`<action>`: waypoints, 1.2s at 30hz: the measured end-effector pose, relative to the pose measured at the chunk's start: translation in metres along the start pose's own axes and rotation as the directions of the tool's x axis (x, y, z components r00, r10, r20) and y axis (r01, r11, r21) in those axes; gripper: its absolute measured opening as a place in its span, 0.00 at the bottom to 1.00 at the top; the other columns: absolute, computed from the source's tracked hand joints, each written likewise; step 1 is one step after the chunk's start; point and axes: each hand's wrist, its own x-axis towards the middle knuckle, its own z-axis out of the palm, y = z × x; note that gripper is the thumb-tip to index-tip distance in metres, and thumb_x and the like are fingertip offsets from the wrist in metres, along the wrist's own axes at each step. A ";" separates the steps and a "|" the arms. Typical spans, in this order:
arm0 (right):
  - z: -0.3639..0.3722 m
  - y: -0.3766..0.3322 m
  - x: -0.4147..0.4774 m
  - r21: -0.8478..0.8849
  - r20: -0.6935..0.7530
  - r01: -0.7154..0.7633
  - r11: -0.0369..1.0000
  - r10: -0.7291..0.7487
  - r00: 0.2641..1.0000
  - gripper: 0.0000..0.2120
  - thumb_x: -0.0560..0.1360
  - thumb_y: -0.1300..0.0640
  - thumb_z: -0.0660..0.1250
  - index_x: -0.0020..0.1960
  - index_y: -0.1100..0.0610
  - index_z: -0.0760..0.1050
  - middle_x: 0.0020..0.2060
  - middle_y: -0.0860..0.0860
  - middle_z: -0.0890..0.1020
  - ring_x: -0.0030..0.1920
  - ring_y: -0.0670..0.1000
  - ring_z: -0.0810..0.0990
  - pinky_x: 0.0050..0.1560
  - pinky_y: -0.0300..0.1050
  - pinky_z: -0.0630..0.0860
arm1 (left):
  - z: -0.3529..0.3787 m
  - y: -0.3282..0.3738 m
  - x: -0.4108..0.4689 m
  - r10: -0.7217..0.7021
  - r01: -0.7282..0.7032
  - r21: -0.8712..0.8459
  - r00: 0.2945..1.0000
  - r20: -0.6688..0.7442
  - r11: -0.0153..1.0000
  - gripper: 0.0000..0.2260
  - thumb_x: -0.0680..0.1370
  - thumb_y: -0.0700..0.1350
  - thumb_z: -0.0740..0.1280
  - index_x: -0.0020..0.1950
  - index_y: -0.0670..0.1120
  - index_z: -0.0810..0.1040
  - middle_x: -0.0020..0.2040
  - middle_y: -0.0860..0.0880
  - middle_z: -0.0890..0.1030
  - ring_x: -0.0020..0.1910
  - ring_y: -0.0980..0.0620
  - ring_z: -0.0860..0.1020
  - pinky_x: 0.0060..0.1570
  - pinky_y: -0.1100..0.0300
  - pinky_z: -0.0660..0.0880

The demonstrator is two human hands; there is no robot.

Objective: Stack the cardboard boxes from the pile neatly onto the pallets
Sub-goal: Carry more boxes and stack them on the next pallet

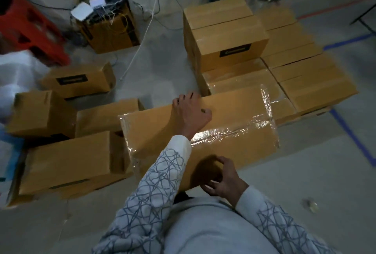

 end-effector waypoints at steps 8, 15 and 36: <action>0.104 -0.101 0.040 0.251 -0.118 0.072 0.965 -0.043 0.992 0.18 0.74 0.47 0.70 0.53 0.61 0.75 0.48 0.58 0.80 0.50 0.60 0.78 0.57 0.55 0.74 | 0.025 -0.002 0.161 0.270 -0.258 -0.093 0.949 0.162 0.962 0.30 0.70 0.54 0.69 0.71 0.49 0.73 0.65 0.49 0.75 0.64 0.45 0.72 0.67 0.50 0.62; 0.170 -0.180 0.052 0.424 -0.275 0.295 0.856 -0.189 0.943 0.25 0.73 0.50 0.73 0.66 0.56 0.71 0.55 0.61 0.81 0.54 0.62 0.80 0.52 0.55 0.81 | 0.016 0.013 0.288 0.388 -0.354 -0.167 0.878 0.280 0.920 0.31 0.72 0.54 0.71 0.74 0.48 0.71 0.69 0.48 0.73 0.68 0.45 0.70 0.71 0.49 0.60; 0.152 -0.481 0.190 0.471 -0.691 0.551 0.689 -0.100 0.716 0.23 0.71 0.49 0.72 0.65 0.50 0.75 0.56 0.53 0.81 0.54 0.58 0.80 0.49 0.50 0.77 | 0.192 0.139 0.545 0.299 -0.153 -0.268 0.677 0.672 0.951 0.33 0.76 0.37 0.70 0.79 0.50 0.63 0.77 0.45 0.66 0.74 0.41 0.66 0.73 0.40 0.63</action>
